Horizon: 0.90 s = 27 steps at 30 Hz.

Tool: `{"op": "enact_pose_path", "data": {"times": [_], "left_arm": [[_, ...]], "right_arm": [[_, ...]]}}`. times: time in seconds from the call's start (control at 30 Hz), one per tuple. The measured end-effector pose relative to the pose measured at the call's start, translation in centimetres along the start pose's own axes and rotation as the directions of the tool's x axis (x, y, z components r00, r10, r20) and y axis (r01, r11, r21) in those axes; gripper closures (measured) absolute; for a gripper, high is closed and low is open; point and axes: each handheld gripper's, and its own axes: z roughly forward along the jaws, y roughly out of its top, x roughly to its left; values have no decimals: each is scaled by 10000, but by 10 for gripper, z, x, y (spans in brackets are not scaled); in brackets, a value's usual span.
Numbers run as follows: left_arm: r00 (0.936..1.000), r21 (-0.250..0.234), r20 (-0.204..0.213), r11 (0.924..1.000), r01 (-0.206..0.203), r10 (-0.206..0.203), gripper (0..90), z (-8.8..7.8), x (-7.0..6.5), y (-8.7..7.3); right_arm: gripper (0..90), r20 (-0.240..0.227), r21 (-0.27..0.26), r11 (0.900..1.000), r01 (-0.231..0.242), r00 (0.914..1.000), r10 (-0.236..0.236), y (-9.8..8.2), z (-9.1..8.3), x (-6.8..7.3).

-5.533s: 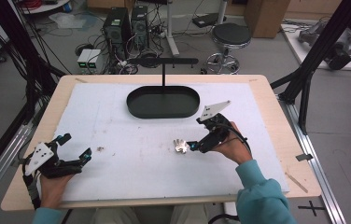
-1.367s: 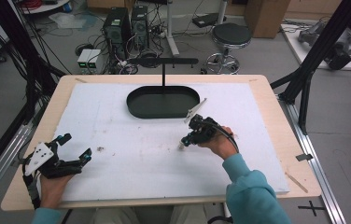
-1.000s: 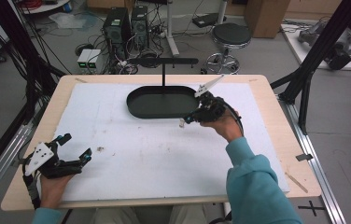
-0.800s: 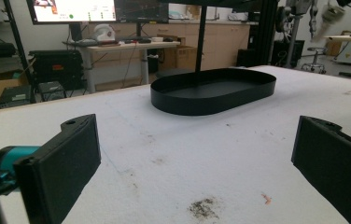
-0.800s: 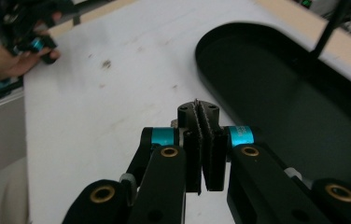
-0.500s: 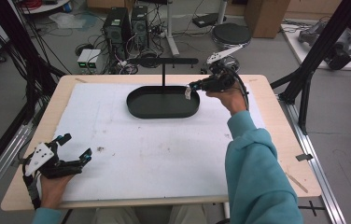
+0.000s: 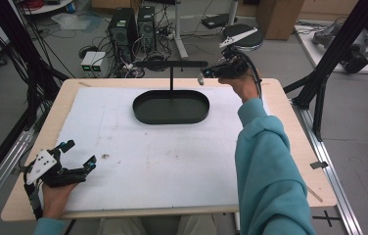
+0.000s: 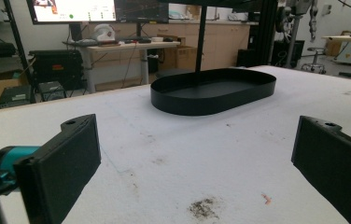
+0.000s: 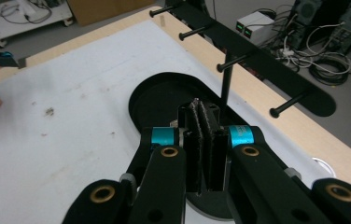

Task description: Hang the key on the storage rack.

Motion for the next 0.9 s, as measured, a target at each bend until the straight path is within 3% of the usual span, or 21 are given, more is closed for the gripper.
{"op": "enact_pose_path", "data": {"times": [0.3,0.9], "left_arm": [[10000,-28,8,10000,17,-17,18,0,0,0],[10000,9,15,10000,-21,21,17,0,0,0]], "right_arm": [[889,141,-147,9999,66,9999,-64,10,6,-8],[889,606,375,9989,-287,9978,264,4,23,-23]]}}
